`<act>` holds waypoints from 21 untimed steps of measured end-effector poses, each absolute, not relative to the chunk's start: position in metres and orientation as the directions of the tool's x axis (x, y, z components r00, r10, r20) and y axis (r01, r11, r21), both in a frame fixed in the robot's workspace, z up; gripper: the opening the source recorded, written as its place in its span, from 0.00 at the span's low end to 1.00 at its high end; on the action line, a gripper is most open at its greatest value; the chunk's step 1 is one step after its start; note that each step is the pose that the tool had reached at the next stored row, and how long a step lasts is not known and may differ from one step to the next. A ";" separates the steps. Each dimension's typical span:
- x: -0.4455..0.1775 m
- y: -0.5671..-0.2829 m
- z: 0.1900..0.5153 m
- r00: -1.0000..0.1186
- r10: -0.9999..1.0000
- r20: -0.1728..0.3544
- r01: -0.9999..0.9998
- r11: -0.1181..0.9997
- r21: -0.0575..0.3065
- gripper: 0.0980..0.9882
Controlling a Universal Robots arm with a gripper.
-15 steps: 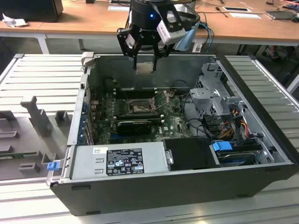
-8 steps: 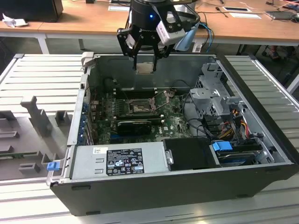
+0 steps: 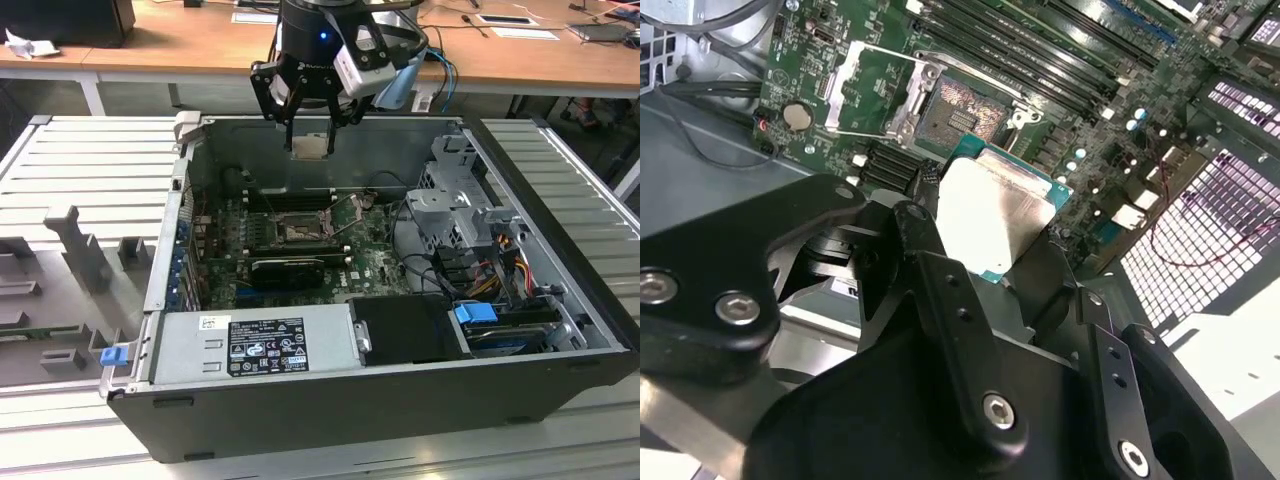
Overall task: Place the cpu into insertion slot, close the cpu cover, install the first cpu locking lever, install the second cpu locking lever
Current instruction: 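Place the cpu into insertion slot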
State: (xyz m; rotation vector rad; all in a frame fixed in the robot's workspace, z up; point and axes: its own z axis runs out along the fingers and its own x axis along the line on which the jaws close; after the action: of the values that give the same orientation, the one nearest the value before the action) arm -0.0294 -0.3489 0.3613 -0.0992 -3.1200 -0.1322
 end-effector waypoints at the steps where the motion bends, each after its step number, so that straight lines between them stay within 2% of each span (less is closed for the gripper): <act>1: -0.029 -0.349 0.361 -0.998 0.066 0.020 0.067 0.994 0.084 0.49; 21: -0.029 -0.349 0.361 -0.987 0.160 0.020 0.161 0.983 0.084 0.49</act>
State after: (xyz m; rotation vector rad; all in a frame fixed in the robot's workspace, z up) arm -0.0294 -0.3489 0.3606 -0.2515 -3.1156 -0.1336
